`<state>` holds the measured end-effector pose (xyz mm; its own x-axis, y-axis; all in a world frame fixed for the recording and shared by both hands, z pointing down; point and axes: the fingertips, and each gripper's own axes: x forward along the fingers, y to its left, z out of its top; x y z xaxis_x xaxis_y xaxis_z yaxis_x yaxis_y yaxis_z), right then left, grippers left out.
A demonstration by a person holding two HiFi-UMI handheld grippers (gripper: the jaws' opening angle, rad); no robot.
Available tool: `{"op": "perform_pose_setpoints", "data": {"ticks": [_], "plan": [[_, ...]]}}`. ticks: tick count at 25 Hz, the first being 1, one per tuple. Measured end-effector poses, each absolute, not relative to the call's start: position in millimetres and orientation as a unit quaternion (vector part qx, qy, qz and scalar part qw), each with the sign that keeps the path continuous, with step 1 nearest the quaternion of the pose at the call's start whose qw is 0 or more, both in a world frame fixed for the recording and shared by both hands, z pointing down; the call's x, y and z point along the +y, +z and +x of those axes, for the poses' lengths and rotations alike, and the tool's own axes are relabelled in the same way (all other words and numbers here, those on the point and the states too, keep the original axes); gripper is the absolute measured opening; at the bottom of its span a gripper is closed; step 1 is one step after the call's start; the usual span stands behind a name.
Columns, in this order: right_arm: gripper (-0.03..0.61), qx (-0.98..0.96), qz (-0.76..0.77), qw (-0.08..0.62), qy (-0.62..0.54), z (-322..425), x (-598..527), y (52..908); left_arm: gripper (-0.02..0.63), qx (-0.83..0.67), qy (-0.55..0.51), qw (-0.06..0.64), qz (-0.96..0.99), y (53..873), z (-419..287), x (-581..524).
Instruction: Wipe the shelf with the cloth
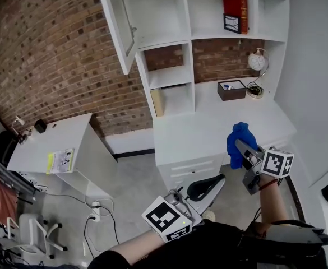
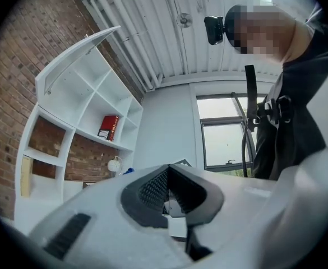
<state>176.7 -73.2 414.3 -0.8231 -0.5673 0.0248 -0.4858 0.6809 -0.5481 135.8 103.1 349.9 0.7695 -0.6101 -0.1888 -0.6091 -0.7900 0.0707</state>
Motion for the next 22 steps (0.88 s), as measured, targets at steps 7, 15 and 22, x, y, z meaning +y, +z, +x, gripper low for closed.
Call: {"op": "perform_pose_setpoints", "data": {"ticks": [7, 15, 22], "plan": [[0.055, 0.93, -0.271, 0.057, -0.242, 174, -50, 409, 0.003, -0.345, -0.097, 0.002, 0.934, 348, 167, 120], [0.054, 0.936, -0.29, 0.013, -0.198, 268, -30, 406, 0.003, -0.327, -0.084, 0.047, 0.94, 355, 266, 129], [0.052, 0.928, -0.309, -0.022, -0.209, 387, -14, 433, 0.003, -0.307, -0.075, 0.077, 0.945, 371, 374, 137]]}}
